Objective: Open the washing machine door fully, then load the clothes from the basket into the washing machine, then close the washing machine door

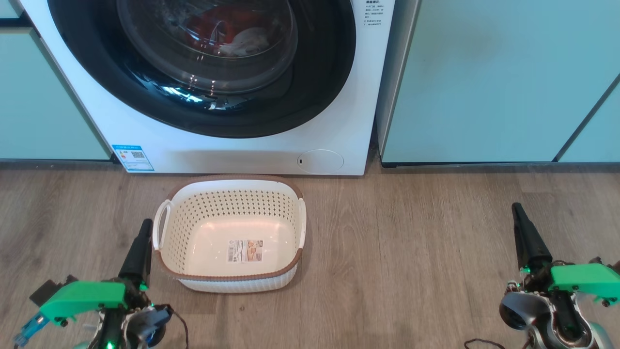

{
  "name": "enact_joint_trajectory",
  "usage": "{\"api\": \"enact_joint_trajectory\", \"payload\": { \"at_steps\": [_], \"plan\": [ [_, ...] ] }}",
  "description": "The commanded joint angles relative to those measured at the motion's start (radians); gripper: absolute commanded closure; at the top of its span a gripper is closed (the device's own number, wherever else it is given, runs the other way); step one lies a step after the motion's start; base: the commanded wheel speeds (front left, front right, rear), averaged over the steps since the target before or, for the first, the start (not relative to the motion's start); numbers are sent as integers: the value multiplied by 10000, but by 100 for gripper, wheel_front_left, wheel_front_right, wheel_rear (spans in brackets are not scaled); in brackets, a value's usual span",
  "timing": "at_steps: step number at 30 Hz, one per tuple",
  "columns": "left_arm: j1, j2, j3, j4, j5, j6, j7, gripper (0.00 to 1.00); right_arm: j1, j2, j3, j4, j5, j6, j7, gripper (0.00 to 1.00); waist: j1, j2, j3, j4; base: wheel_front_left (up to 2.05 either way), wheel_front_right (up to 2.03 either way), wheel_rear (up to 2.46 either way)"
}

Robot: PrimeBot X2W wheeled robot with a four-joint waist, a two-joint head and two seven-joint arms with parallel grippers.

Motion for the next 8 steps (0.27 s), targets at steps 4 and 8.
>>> {"api": "enact_joint_trajectory", "payload": {
  "at_steps": [4,8],
  "plan": [
    [-507,79,350,-294,42,-65,58,100,-559,-58,137,-322,-33,0,64,100,0,0,0,0,0,0,0],
    [-507,76,354,-294,46,-65,62,100,-560,-55,133,-321,-36,0,68,100,0,0,0,0,0,0,0]
  ]
}}
